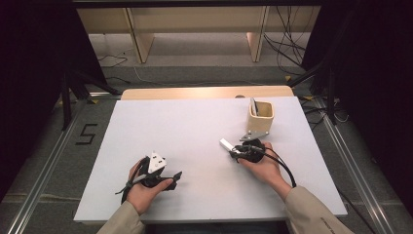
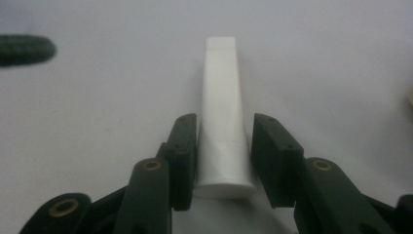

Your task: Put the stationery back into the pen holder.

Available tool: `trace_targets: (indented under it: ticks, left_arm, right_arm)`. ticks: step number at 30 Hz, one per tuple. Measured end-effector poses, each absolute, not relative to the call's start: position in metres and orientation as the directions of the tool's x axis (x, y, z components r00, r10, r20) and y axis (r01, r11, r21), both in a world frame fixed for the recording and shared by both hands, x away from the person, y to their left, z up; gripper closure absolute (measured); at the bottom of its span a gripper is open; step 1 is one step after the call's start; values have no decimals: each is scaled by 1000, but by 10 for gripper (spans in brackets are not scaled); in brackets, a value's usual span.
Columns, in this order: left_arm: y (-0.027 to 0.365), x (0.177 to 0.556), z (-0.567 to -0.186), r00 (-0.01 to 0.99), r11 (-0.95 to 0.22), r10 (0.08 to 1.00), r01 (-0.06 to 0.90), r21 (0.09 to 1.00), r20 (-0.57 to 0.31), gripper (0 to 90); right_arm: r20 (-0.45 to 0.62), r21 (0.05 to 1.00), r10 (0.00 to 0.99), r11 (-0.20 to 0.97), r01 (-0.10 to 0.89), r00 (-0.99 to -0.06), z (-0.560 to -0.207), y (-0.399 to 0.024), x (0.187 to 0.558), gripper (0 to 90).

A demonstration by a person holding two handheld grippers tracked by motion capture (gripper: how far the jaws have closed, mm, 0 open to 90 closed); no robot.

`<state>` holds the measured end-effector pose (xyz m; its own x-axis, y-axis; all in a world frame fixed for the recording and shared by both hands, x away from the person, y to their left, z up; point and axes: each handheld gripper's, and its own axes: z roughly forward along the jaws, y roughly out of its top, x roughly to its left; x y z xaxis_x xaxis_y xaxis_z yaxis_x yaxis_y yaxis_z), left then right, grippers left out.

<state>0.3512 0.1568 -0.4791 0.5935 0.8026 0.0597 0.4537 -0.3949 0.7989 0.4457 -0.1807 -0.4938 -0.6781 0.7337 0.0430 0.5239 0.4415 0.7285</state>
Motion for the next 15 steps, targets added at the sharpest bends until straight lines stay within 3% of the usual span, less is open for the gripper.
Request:
trace_targets:
  ticks: [15]
  left_arm:
    - [156, 351, -480, 594, -394, 803, 455, 799, 57, 205]
  right_arm:
    - [26, 730, 734, 450, 515, -678, -494, -180, 446, 654]
